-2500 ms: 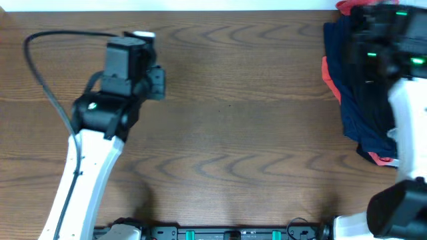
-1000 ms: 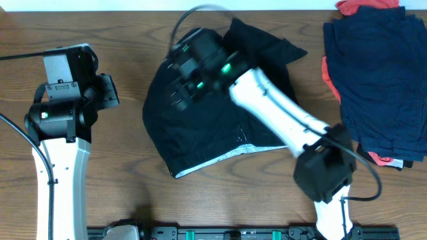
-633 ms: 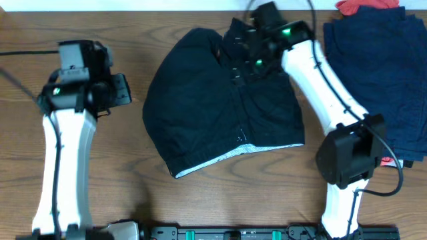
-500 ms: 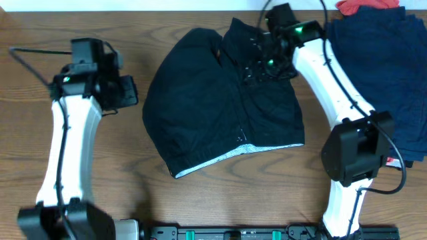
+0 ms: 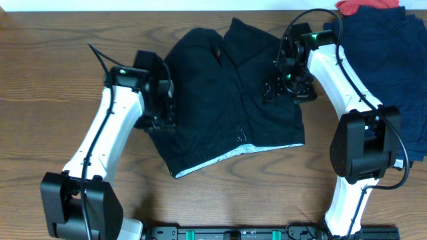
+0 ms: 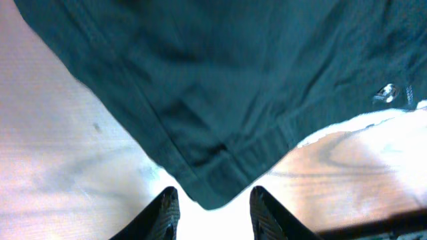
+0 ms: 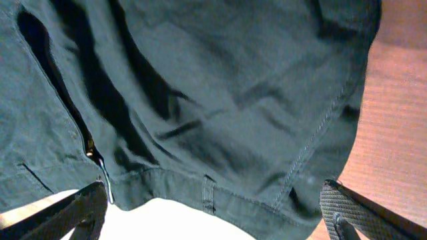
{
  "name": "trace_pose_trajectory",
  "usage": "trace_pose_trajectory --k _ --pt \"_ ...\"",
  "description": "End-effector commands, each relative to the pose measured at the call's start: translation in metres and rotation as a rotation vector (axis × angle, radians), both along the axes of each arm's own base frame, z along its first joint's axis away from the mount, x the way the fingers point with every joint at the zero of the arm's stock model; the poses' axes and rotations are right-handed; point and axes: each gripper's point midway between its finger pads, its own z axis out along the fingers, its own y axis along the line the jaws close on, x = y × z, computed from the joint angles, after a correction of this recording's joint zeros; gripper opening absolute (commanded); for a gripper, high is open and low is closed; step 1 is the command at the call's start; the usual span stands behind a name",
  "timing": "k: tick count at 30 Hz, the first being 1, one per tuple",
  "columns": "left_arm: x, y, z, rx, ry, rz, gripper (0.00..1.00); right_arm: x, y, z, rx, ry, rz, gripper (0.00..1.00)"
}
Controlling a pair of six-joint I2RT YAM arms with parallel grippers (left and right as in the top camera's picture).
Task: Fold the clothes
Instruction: 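Grasp the shorts' lower edge with both grippers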
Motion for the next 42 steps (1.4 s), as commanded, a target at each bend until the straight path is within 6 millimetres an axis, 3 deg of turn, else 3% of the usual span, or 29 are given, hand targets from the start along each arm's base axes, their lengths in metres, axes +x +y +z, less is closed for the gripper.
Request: trace_pose_trajectory --k 1,8,12,18,23,26,31,38,42 --pt "-0.026 0.0 -0.006 0.039 0.069 0.164 0.37 -0.006 -0.007 0.003 -0.015 0.023 -0.031 0.99" --pt "-0.084 0.009 -0.021 0.188 0.068 0.351 0.38 -0.022 -0.032 -0.008 -0.083 0.094 -0.056 0.99" --pt "-0.099 0.006 -0.034 0.189 0.048 0.372 0.38 -0.033 -0.042 -0.021 -0.086 0.135 -0.068 0.99" --pt "-0.096 0.004 -0.065 0.176 0.031 0.383 0.38 -0.043 -0.044 -0.043 -0.081 0.153 -0.066 0.99" --pt "-0.091 0.002 -0.079 0.175 0.028 0.383 0.38 -0.05 -0.041 -0.059 -0.063 0.163 -0.067 0.99" --pt "-0.088 0.001 -0.087 0.18 0.035 0.379 0.39 -0.054 -0.039 -0.064 -0.046 0.168 -0.054 0.99" --pt "-0.091 0.002 -0.109 0.215 0.084 0.356 0.52 -0.06 -0.039 -0.068 -0.045 0.185 -0.051 0.99" --pt "-0.095 0.004 -0.136 0.26 0.154 0.31 0.53 -0.067 -0.04 -0.076 -0.048 0.198 -0.051 0.99" --pt "-0.094 0.005 -0.141 0.27 0.156 0.297 0.53 -0.07 -0.04 -0.087 -0.046 0.19 -0.05 0.96"
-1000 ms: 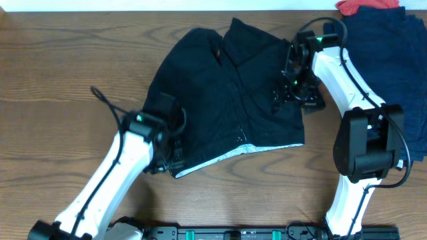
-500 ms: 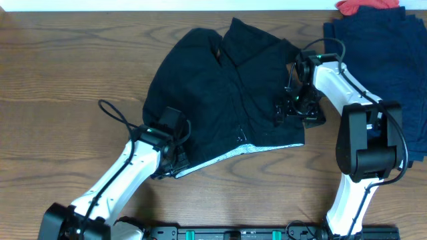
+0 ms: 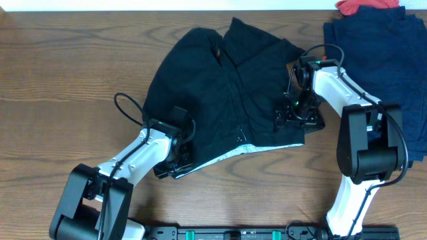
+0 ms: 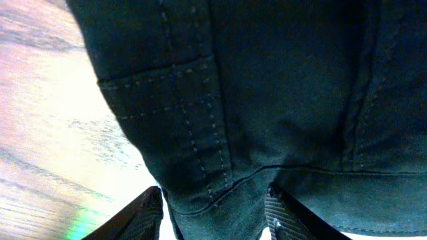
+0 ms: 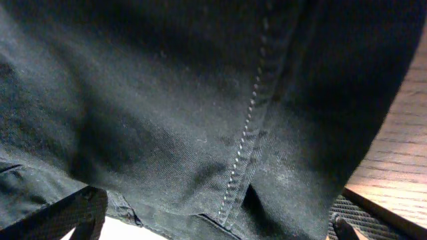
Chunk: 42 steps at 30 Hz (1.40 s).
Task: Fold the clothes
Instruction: 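Grasp the shorts' lower edge with both grippers, then lift the shorts with both grippers and lay them flat, waistband up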
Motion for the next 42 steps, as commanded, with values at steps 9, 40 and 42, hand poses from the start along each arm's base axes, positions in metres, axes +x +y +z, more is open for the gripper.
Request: trace_pose_trajectory --k 9,40,42 --pt "-0.007 0.009 -0.019 0.051 0.036 -0.035 0.15 -0.029 0.019 -0.024 0.032 0.053 0.058 0.08" --pt "0.094 0.106 0.443 0.115 -1.304 0.167 0.06 0.081 -0.032 0.383 0.095 -1.124 0.049 0.01" --pt "0.08 0.108 0.469 0.116 -1.376 0.157 0.06 0.072 -0.034 0.403 0.081 -1.168 0.055 0.01"
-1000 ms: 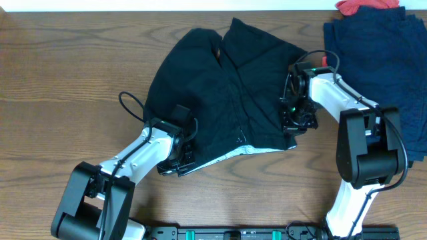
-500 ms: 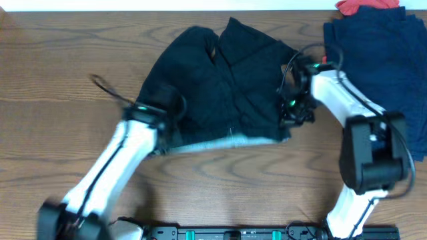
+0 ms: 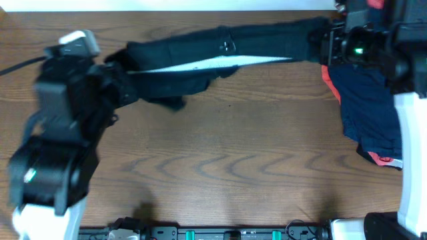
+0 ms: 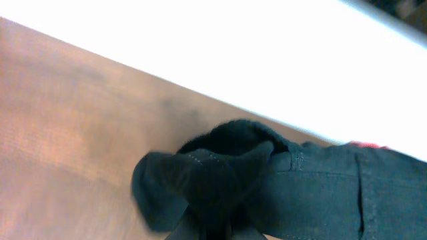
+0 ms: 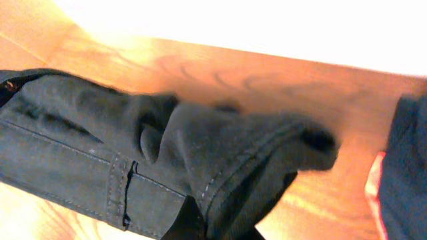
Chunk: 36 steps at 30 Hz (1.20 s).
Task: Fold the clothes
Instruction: 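Lift the shorts with both grippers and lay them flat, waistband up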
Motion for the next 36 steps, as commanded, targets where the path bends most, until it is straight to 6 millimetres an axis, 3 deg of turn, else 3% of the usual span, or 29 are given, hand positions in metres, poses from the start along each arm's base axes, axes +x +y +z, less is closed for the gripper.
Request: trace_pose_trajectory --k 1,5,9,12,16,20,25,36 --pt "-0.033 0.046 0.059 0.09 -0.17 0.184 0.06 -0.001 -0.059 0.029 -0.161 -0.099 -0.206 0.01" --pt "-0.069 0.049 0.099 0.079 -0.3 0.187 0.06 -0.026 -0.065 0.058 -0.177 -0.153 -0.236 0.01" --pt "-0.097 0.052 0.12 0.093 -0.378 0.183 0.06 -0.057 -0.065 0.076 -0.174 -0.186 -0.242 0.01" --pt "-0.103 0.054 0.115 0.104 -0.362 0.185 0.06 -0.076 -0.064 0.083 -0.171 -0.201 -0.244 0.01" --pt "-0.095 0.058 0.089 0.133 -0.246 0.202 0.06 -0.084 -0.064 0.076 -0.168 -0.163 -0.246 0.01" --pt "-0.078 0.066 0.052 0.191 -0.074 0.242 0.06 -0.073 -0.063 0.048 -0.179 -0.046 -0.232 0.01" --pt "-0.044 0.062 0.01 0.229 0.099 0.228 0.06 -0.041 -0.063 0.001 -0.196 0.125 -0.216 0.01" --pt "0.067 0.052 -0.099 0.31 0.443 0.193 0.06 0.054 -0.053 -0.112 -0.207 0.361 -0.156 0.01"
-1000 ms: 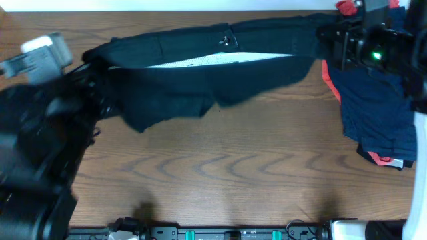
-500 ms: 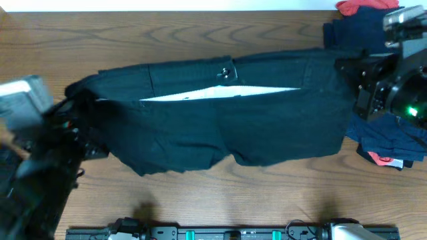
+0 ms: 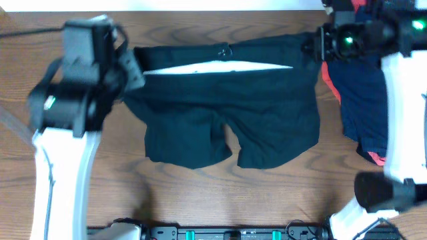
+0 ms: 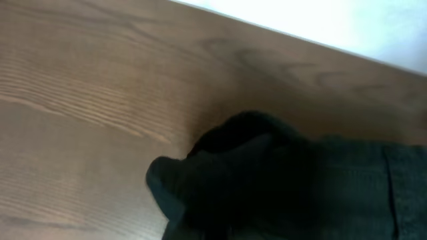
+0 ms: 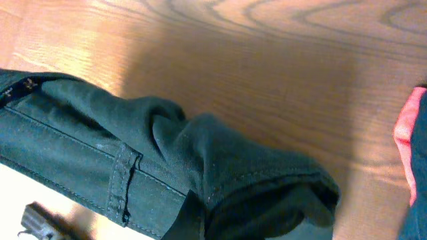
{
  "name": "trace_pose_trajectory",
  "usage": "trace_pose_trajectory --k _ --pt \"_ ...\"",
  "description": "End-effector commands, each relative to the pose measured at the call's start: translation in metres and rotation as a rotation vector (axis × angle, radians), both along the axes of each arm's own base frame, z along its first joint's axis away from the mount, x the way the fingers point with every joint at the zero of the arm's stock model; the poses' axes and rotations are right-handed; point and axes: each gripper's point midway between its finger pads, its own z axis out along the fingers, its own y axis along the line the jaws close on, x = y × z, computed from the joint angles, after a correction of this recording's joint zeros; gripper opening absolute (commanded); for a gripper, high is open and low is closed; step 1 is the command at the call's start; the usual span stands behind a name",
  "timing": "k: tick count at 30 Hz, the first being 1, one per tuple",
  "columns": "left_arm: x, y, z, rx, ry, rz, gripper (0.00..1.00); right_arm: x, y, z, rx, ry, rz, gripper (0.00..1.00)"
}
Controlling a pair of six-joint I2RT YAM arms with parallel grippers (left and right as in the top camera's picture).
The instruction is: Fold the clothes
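Black shorts (image 3: 227, 120) are stretched by the waistband between both grippers, near the table's far edge. The white inner lining (image 3: 213, 67) shows, and both legs spread toward the front. My left gripper (image 3: 135, 70) is shut on the waistband's left corner, seen as bunched black cloth (image 4: 267, 173) in the left wrist view, which hides the fingers. My right gripper (image 3: 313, 43) is shut on the right corner. The right wrist view shows the folded waistband (image 5: 220, 167) and a belt loop (image 5: 123, 180).
A pile of navy clothes (image 3: 365, 100) with red cloth (image 3: 327, 79) in it lies at the right, close to the shorts' right edge. Red cloth (image 5: 410, 127) also shows at the right wrist view's edge. Bare wooden table (image 3: 220, 200) lies in front of the shorts.
The shorts were pulled into a narrow band at the far edge with the legs bunched. Now the legs lie spread out toward the front. Both grippers still hold the waistband corners.
The shorts lay rumpled mid-table, waistband toward the front, with both grippers open beside them. Then the grippers were at the waistband's two corners. Then they held the shorts stretched across the far side, and now the legs are spread toward the front.
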Motion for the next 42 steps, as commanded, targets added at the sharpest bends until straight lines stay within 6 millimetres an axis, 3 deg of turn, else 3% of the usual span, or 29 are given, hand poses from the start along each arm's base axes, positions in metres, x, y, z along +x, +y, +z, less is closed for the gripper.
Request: trace_pose_trajectory --k 1,7,13,14,15,16,17,18,21,24,28,33,38,42 --pt "0.026 0.047 -0.026 0.175 0.06 0.173 0.06 0.041 -0.052 -0.049 -0.202 0.038 -0.128 0.01" --pt "0.098 0.039 -0.093 0.184 0.11 0.169 0.06 0.111 -0.033 -0.112 -0.162 0.004 -0.085 0.01" --pt "0.164 0.032 -0.147 0.173 0.055 0.174 0.06 0.177 -0.008 -0.169 -0.137 -0.111 -0.058 0.03" --pt "0.175 0.031 -0.153 0.169 0.032 0.176 0.13 0.191 -0.001 -0.175 -0.129 -0.153 -0.05 0.17" --pt "0.188 0.03 -0.159 0.163 -0.001 0.178 0.39 0.203 0.007 -0.178 -0.115 -0.198 -0.039 0.47" --pt "0.199 0.029 -0.162 0.161 -0.03 0.175 0.59 0.212 0.014 -0.179 -0.1 -0.238 -0.027 0.78" --pt "0.208 0.028 -0.165 0.158 -0.057 0.175 0.79 0.22 0.022 -0.179 -0.086 -0.275 -0.014 0.98" --pt "0.216 0.027 -0.166 0.159 -0.084 0.171 0.96 0.226 0.031 -0.177 -0.07 -0.312 0.001 0.99" --pt "0.229 0.026 -0.16 0.171 -0.139 0.154 0.98 0.233 0.047 -0.163 -0.053 -0.382 0.023 0.99" --pt "0.226 0.026 -0.15 0.175 -0.146 0.15 0.98 0.231 0.053 -0.148 -0.044 -0.401 0.022 0.99" --pt "0.205 0.028 -0.145 0.188 -0.08 0.141 0.98 0.215 0.05 -0.149 -0.042 -0.324 0.016 0.99" --pt "0.152 0.03 -0.159 0.207 0.14 0.104 0.98 0.171 0.044 -0.168 -0.068 -0.113 0.026 0.99" --pt "0.092 0.017 -0.19 0.147 0.415 0.025 0.98 0.119 0.042 -0.19 -0.089 0.114 0.073 0.99" --pt "0.057 0.015 -0.205 0.129 0.569 0.006 0.98 0.087 0.034 -0.207 -0.143 0.259 0.065 0.99"
